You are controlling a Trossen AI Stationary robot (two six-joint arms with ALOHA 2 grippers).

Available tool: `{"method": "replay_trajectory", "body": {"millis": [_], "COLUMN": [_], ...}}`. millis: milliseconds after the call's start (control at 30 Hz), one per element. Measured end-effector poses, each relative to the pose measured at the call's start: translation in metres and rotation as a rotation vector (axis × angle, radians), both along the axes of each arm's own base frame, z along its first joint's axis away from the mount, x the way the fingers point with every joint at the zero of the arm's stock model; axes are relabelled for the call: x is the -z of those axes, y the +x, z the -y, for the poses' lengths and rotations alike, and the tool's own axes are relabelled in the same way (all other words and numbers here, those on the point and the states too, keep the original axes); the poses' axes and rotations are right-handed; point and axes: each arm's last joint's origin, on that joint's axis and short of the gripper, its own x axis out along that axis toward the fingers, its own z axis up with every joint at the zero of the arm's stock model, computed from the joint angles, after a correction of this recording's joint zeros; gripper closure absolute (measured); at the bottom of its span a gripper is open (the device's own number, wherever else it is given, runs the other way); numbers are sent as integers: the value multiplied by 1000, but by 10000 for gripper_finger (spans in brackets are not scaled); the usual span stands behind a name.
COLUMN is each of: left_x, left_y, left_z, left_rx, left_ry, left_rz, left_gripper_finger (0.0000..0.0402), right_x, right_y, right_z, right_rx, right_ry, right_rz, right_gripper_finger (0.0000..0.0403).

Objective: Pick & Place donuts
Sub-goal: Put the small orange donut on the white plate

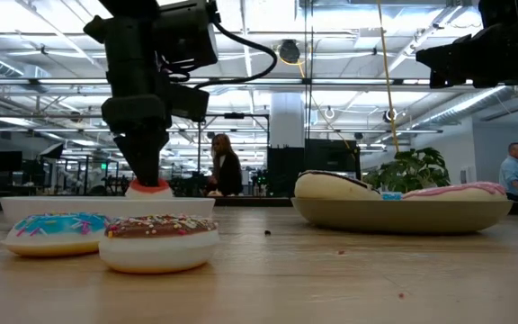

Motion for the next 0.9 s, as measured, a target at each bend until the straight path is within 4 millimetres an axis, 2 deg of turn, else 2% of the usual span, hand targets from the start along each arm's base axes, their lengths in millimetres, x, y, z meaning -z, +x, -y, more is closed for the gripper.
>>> {"method": "replay_trajectory", "body": {"millis": [133, 500, 900], "left_x": [0, 0, 0], "left_y": [0, 0, -2], "left_z": [0, 0, -1], "left_rx": [-2, -46, -46], "left_ry": [0, 6, 22], "left_rz": [3, 6, -15], "left_gripper_finger": [391, 301, 236], "right_x": [0, 0, 0], "right_y": [0, 0, 0], "right_z": [0, 0, 0], "right_rx": [0, 0, 0], "right_ry": [0, 0, -1], "right_rz": [0, 0, -1], "right_gripper_finger": [403, 403, 403]}}
